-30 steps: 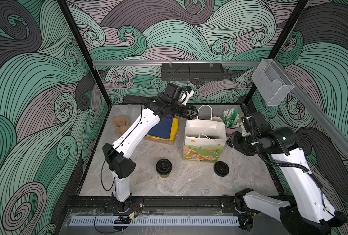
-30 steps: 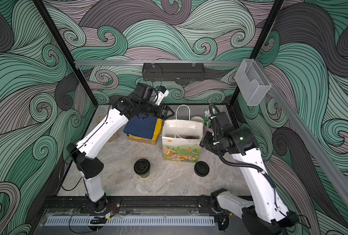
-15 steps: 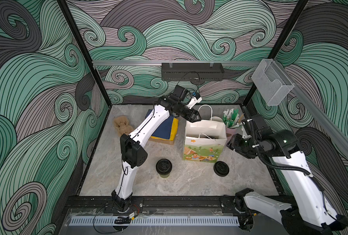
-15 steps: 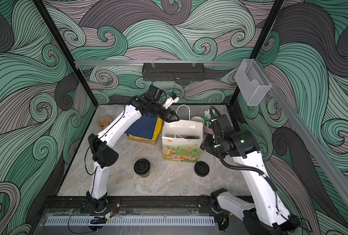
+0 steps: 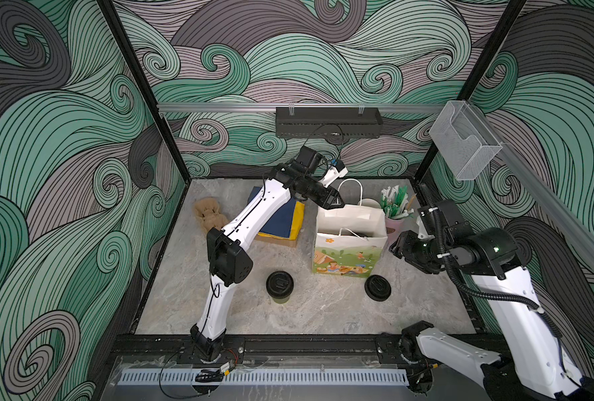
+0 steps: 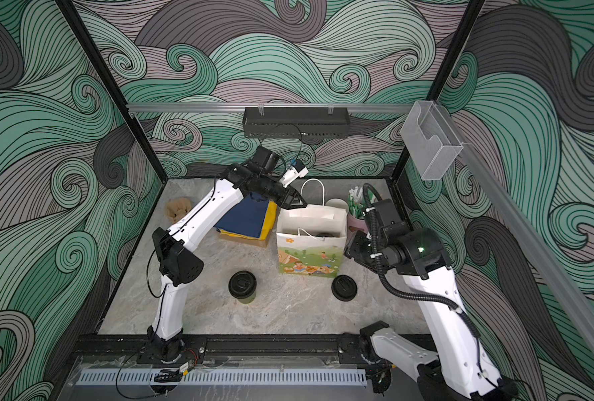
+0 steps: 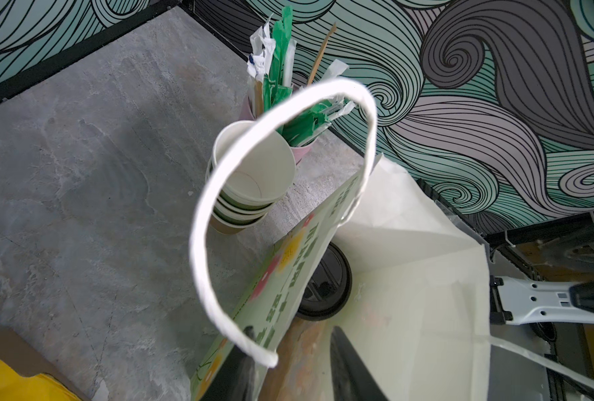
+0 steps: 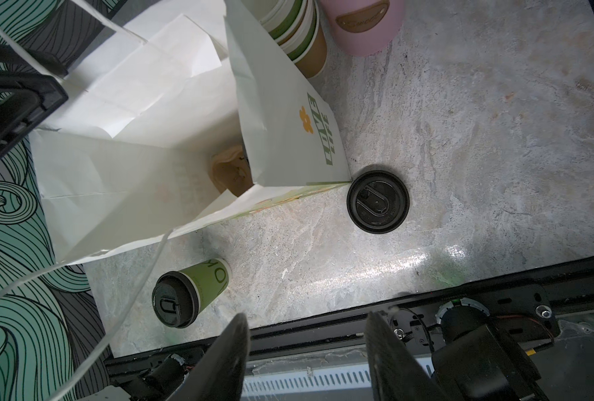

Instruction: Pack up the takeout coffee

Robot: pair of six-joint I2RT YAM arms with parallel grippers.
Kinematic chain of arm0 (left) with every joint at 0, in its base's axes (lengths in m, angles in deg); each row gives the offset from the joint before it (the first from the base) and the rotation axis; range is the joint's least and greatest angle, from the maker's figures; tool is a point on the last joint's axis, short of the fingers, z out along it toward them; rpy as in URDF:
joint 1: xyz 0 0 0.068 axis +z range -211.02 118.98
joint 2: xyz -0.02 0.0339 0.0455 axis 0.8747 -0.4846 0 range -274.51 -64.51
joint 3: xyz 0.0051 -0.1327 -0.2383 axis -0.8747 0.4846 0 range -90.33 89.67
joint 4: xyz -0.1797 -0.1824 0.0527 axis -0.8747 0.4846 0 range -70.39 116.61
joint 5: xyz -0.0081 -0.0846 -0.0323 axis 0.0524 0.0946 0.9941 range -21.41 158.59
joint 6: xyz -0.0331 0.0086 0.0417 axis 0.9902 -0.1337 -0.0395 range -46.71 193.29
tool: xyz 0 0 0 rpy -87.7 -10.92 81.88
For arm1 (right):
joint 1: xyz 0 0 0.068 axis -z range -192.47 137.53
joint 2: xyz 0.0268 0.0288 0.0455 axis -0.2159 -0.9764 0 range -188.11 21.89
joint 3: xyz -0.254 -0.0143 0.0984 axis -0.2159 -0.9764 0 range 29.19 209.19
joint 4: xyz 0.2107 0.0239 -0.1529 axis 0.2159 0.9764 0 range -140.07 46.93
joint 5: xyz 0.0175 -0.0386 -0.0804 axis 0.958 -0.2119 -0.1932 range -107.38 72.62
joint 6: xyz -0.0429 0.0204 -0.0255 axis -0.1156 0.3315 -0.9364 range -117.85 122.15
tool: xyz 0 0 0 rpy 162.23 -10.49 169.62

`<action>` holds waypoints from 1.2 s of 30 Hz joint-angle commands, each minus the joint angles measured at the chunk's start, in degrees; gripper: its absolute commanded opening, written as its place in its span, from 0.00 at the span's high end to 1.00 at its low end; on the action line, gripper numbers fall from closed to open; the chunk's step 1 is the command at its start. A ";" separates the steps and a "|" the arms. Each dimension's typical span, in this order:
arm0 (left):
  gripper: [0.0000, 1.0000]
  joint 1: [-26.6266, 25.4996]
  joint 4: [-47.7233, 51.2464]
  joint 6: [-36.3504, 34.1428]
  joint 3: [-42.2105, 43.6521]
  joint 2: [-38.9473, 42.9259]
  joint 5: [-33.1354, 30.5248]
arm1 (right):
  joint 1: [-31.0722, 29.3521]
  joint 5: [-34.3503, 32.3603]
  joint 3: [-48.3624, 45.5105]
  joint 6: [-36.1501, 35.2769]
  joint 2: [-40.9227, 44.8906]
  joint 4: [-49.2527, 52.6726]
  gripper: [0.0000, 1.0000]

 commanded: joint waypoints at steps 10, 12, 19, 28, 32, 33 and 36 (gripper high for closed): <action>0.77 0.68 1.41 -1.13 0.51 -1.34 0.11 | 0.30 -0.27 0.58 1.99 0.72 0.98 0.44; 0.81 0.69 1.71 -1.45 0.70 -1.38 0.11 | 0.34 -0.34 0.84 2.16 0.60 0.81 0.44; 1.00 1.11 0.24 1.61 1.96 -0.29 0.21 | 0.34 -0.43 2.09 2.51 -0.16 0.69 0.44; 1.00 1.09 -7.19 13.12 10.92 7.17 -4.58 | 0.34 -0.34 4.14 3.62 -1.39 0.72 0.44; 1.00 1.12 -15.86 22.38 21.24 13.82 -9.85 | 0.29 0.92 4.80 2.83 -2.82 0.58 0.44; 1.00 1.08 -17.79 25.04 23.87 15.35 -11.29 | 0.33 1.28 4.85 2.64 -3.01 0.34 0.44; 1.00 1.04 -24.44 33.44 32.90 20.58 -15.94 | 0.31 2.53 4.35 1.83 -3.36 -0.98 0.43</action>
